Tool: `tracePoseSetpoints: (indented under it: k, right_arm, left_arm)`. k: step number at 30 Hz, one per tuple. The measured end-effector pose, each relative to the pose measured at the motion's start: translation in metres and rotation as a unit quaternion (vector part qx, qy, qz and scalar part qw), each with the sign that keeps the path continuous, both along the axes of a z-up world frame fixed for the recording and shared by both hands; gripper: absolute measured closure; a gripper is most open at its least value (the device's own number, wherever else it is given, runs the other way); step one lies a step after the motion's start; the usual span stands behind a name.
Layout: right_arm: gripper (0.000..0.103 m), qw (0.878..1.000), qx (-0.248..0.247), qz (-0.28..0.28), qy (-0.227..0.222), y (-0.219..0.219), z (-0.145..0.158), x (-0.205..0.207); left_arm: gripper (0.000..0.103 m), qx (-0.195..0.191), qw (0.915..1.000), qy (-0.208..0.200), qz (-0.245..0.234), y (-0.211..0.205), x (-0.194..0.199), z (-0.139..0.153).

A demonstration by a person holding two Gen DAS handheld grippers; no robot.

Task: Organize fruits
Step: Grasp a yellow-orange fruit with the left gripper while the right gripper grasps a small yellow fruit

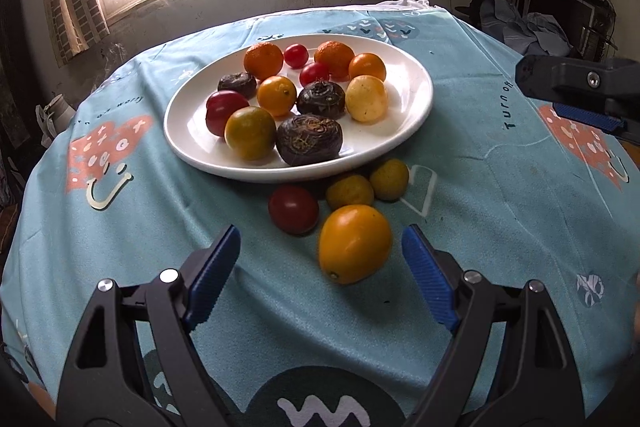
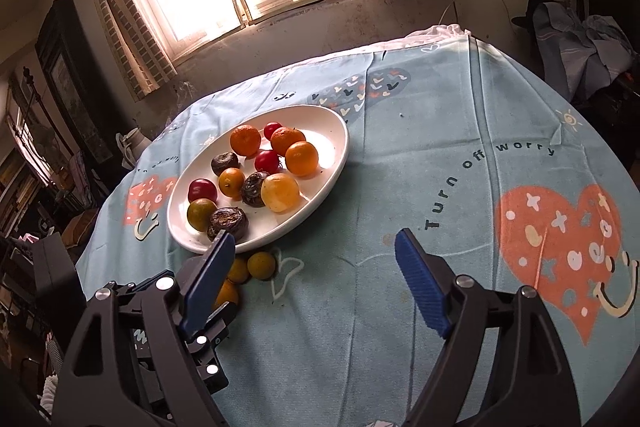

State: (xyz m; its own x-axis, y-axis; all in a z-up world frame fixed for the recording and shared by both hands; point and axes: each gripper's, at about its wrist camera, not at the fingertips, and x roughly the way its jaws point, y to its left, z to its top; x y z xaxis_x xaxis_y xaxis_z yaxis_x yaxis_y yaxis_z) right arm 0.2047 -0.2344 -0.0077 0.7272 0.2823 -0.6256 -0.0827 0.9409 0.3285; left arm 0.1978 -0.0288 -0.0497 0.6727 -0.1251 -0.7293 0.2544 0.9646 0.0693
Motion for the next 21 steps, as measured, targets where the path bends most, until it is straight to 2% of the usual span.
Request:
tracePoseSetpoints:
  k: [7, 11, 14, 18, 20, 21]
  right_arm:
    - [0.020, 1.000, 0.002, -0.001, 0.001, -0.001, 0.000, 0.000]
    - [0.021, 1.000, 0.001, 0.000, 0.004, -0.001, -0.001, 0.001]
    - [0.021, 1.000, 0.003, 0.004, 0.014, -0.001, -0.005, 0.004]
    - [0.021, 1.000, -0.002, 0.019, 0.021, 0.004, -0.013, 0.008]
    - [0.025, 0.999, -0.012, 0.039, 0.017, 0.012, -0.016, 0.008]
    - [0.030, 0.998, -0.022, 0.052, 0.016, 0.019, -0.018, 0.008]
  left_arm:
    - [0.019, -0.015, 0.9997, 0.021, -0.003, 0.001, 0.006, -0.006]
    - [0.040, -0.031, 0.9986, 0.040, -0.013, 0.002, 0.010, -0.010]
    - [0.044, -0.043, 0.9978, 0.048, -0.018, 0.002, 0.012, -0.011]
    - [0.064, -0.051, 0.9977, 0.040, -0.019, 0.006, 0.008, -0.005]
    - [0.064, -0.053, 0.9980, 0.034, -0.005, 0.013, 0.005, 0.001]
    - [0.064, -0.044, 0.9987, 0.026, 0.005, 0.017, 0.002, 0.004]
